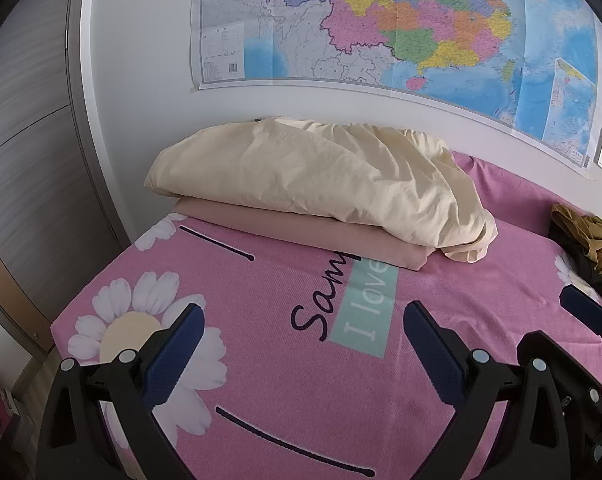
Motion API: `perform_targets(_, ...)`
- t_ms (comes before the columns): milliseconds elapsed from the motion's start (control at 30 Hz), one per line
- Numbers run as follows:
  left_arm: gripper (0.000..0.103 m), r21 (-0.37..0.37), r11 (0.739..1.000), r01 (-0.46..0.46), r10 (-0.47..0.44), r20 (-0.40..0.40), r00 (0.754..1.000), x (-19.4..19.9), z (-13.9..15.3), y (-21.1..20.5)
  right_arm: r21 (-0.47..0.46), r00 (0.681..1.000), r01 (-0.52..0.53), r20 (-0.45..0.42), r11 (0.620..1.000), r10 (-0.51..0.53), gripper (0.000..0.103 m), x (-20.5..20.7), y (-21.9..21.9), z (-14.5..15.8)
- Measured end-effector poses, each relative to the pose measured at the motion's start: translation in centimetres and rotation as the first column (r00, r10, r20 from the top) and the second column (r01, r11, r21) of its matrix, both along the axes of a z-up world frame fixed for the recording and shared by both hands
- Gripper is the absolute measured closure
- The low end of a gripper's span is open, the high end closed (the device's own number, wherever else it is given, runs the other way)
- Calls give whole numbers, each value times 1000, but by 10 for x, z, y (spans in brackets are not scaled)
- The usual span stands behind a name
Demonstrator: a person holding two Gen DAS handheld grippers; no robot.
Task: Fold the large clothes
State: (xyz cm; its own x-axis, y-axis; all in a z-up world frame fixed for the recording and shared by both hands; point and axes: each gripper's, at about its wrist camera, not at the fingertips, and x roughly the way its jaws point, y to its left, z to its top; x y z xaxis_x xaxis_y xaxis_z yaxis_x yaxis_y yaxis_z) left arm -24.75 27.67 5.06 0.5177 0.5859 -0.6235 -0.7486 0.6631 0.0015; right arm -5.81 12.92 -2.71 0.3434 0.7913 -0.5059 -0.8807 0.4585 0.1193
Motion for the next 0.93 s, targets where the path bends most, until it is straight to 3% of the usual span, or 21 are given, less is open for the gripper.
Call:
perform_targets(333,6,3,1000,-8,8,-1,1000,1,0,0,-1,1000,2,-2,1000,-2,5,0,1,-1)
perform_targets(533,6,74,997,-6,5,11,1000,4,4,-6,7,1000,7,-8,1000,-7,5,2,-1,0)
perform_targets(700,6,54,999,1,0,-18,1000,10,1,-7,10,1000,11,-14,1000,-11,5,4,-2,0)
perform_targets(933,6,42,997,66,-66,11,998,14,2,-14,31,999,44,-3,999,-43,5,9,-12,4)
